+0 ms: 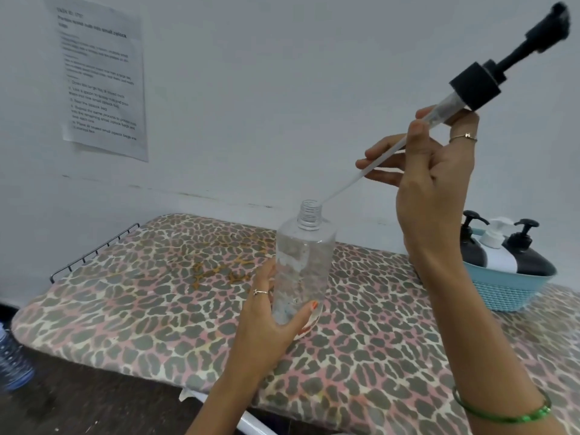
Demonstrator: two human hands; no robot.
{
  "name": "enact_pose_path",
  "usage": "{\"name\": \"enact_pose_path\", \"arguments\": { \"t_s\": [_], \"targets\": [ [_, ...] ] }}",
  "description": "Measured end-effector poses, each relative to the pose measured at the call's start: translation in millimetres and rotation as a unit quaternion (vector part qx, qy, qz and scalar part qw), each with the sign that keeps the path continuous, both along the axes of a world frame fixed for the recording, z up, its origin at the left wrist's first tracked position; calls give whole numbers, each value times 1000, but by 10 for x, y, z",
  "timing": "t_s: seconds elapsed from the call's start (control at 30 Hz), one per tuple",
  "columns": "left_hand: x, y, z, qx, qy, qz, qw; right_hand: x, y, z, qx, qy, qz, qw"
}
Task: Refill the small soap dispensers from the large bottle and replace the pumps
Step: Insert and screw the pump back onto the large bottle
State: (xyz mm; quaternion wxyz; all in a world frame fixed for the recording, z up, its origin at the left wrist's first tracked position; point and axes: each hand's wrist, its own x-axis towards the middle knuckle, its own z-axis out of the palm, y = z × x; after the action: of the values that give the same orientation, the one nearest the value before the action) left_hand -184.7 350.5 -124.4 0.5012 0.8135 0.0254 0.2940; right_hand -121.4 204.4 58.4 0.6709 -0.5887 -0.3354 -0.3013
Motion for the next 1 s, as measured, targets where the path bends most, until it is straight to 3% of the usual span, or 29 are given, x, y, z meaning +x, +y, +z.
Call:
{"name": "enact_pose_path", "arguments": {
  "t_s": [0.3,0.53,0.67,1.0],
  "targets": [
    [21,10,-32,19,-7,-3,1000,151,59,103,-63,2,6,998],
    [29,7,-53,31,-11,-8,999,315,333,-139,-235,47,8,971],
    [40,0,-64,45,-10,3,999,304,355,-354,-235,113,39,965],
    [45,-6,-41,52,-5,8,999,223,224,-674,-228,172,121,951]
  ]
}}
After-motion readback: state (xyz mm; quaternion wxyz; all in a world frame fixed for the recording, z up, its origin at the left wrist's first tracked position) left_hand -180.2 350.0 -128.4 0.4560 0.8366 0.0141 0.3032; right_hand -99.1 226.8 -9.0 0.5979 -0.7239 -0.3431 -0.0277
